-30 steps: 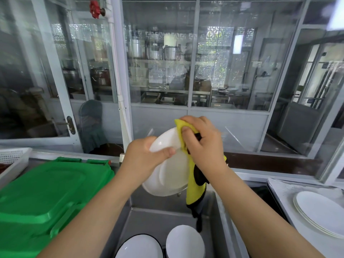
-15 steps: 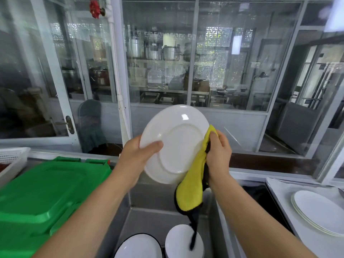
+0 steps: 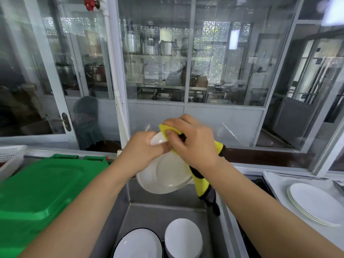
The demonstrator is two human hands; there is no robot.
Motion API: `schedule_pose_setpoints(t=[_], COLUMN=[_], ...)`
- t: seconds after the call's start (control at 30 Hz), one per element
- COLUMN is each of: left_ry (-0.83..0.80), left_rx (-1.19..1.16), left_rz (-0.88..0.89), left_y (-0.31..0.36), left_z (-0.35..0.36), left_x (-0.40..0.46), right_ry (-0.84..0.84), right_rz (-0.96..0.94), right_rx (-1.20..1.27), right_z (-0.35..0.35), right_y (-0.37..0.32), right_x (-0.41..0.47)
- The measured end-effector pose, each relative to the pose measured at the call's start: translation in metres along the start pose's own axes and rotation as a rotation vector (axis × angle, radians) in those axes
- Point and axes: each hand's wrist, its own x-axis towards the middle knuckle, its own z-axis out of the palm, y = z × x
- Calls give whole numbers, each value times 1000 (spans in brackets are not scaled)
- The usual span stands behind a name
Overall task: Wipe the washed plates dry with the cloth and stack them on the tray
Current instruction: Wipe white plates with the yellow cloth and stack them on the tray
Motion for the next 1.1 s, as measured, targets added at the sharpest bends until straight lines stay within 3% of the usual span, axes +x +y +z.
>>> schedule_pose_setpoints(t=[0.1,0.27,0.47,0.57,0.67,0.8,0.97,1.1], left_ry=[56,201,379,377,219,22,64,72], left_rx=[-64,-205,-508,-670,-704,-474,-402,-341], left_rz=[39,52,124,66,-72,-108,-63,-25], left_y=[1,5,6,-4,-17,-21,-22,-17], left_z=[-2,-9,-7,-4,-10,-25,-21,-11], left_x=[-2,-7,-10,-9,-7,4,2,2], right_ry=[57,257,501,540,471,263,161,112], right_rz=[48,504,808,910,846,653,420,-49], right_rx=[85,564,886,911,769,587,203,-96], right_z=[-1,-2,6,6,-3,-7,-5,-2], right_y=[4,15,8,8,14,16,7,-8], right_x=[5,5,3,2,1,0,4,16])
